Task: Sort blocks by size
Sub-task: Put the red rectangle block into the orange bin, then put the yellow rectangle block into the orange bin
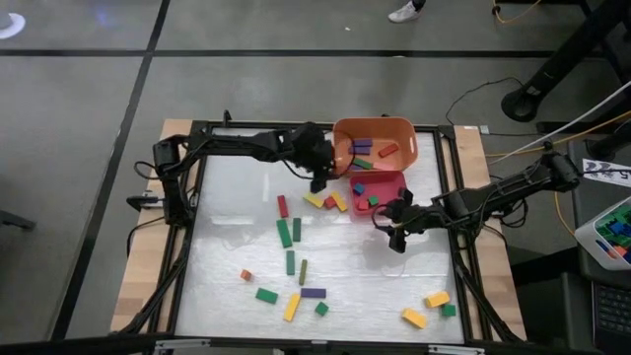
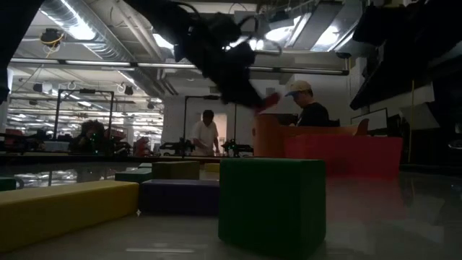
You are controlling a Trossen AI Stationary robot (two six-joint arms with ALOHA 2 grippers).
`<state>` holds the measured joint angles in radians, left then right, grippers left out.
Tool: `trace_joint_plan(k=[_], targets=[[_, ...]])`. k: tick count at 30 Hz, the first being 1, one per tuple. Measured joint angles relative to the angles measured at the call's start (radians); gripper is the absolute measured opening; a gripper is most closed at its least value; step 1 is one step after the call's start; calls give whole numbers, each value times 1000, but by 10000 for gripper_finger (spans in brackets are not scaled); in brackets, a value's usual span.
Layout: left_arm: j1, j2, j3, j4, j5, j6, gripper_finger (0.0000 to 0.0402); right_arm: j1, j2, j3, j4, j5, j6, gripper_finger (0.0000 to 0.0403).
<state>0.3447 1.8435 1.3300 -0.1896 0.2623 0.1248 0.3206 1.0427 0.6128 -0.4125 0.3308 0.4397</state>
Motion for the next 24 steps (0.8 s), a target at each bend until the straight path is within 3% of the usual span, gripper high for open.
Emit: trace_joint_plan(k=[5,11,15,19,24], targets=[[6,12,0,255,-7,-13,115,0,6,0,-1,-54,1,209],[11,75,0,499,-122,63,120,1,5,1,-1,-227,45,209],[12,126,0,562,-214,114,131,1,5,1,-7,-362,112,209],[12,151,0,576,-331,114,172,1,5,1,-5,-493,183,209],[12,152,0,576,-385,111,222,7,5,1,0,-569,271,209]])
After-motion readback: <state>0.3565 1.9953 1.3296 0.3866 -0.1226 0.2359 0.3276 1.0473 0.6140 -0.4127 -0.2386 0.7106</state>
